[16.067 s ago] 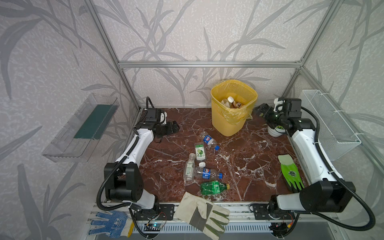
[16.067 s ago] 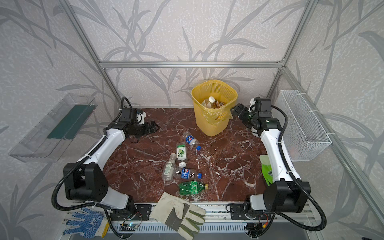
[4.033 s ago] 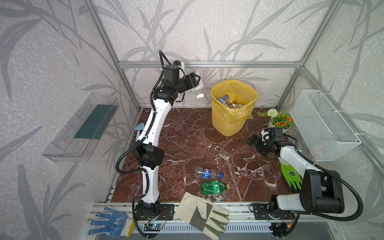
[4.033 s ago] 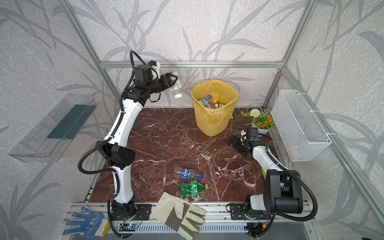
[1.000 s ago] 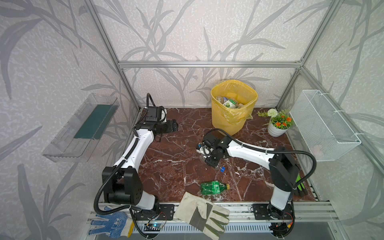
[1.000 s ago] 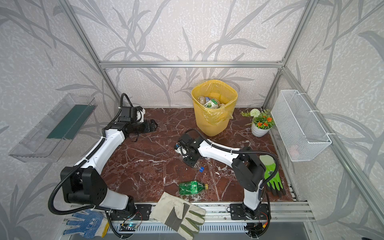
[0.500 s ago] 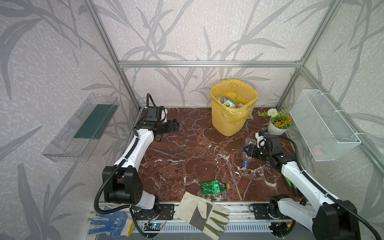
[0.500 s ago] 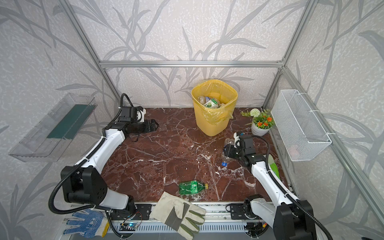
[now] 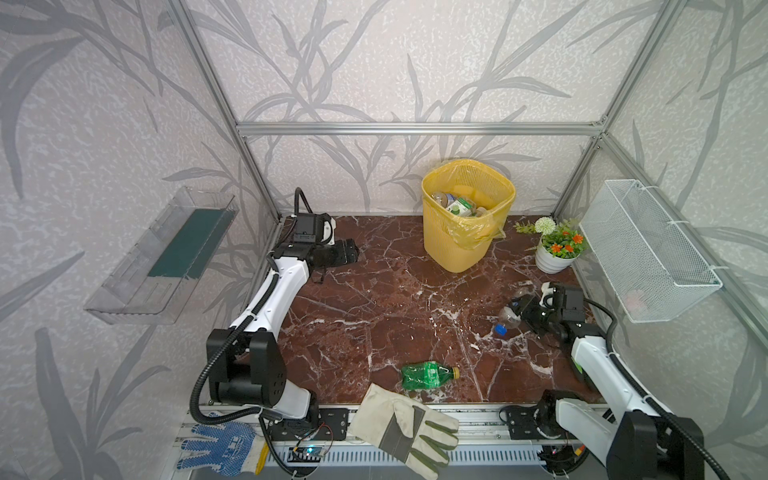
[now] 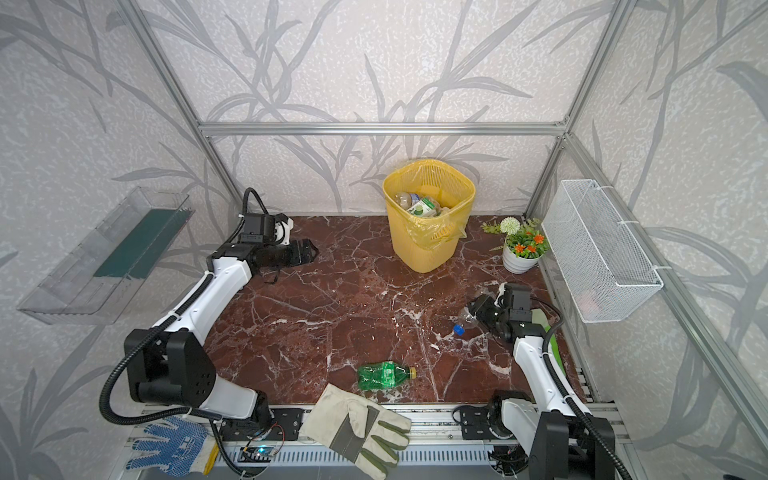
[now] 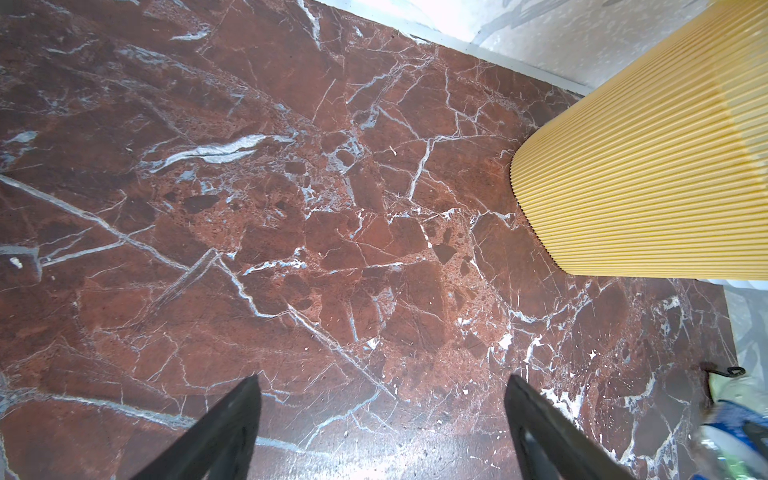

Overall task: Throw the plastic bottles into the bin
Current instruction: 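Carry the blue-labelled bottle over the yellow bin and open the right gripper, then draw the right arm back while the left gripper reaches to the green bottle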

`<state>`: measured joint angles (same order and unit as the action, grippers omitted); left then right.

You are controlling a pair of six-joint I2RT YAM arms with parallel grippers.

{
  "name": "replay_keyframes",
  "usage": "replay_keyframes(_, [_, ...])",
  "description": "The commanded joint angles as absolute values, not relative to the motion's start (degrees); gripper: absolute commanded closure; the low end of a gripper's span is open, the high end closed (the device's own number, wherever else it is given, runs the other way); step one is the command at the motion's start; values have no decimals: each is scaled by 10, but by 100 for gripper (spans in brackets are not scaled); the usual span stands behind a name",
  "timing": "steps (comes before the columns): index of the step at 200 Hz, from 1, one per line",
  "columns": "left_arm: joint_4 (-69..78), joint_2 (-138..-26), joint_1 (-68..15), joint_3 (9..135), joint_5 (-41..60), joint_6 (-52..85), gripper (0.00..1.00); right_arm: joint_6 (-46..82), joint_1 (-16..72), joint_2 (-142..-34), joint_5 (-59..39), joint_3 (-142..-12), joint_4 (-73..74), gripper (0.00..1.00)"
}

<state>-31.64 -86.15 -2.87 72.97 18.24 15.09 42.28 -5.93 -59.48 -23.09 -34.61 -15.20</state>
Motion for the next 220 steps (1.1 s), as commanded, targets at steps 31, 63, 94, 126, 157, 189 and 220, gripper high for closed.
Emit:
replay_keyframes(31, [-325, -863, -27, 728, 165, 154, 5, 441, -11, -788, -340, -925, -245, 3])
replay_keyframes(63, [-327, -844, -31, 721, 151, 146, 1, 411, -17, -846, -384, -890, -292, 1])
replay_keyframes(94, [-337, -863, -57, 733, 171, 127, 1, 404, -74, -791, -367, -694, -266, 1])
replay_keyframes(126, [-345, -858, -122, 741, 162, 88, 1, 395, -124, -722, -342, -589, -240, 1])
replay_keyframes(157, [-370, -850, -180, 744, 194, 37, 1, 379, -135, -726, -347, -552, -228, 1])
replay_keyframes(189, [-409, -826, -240, 729, 218, -16, 1, 384, -136, -737, -350, -519, -190, 1])
replay_keyframes(220, [-470, -825, -326, 730, 176, -65, 1, 381, -134, -738, -355, -496, -164, 1])
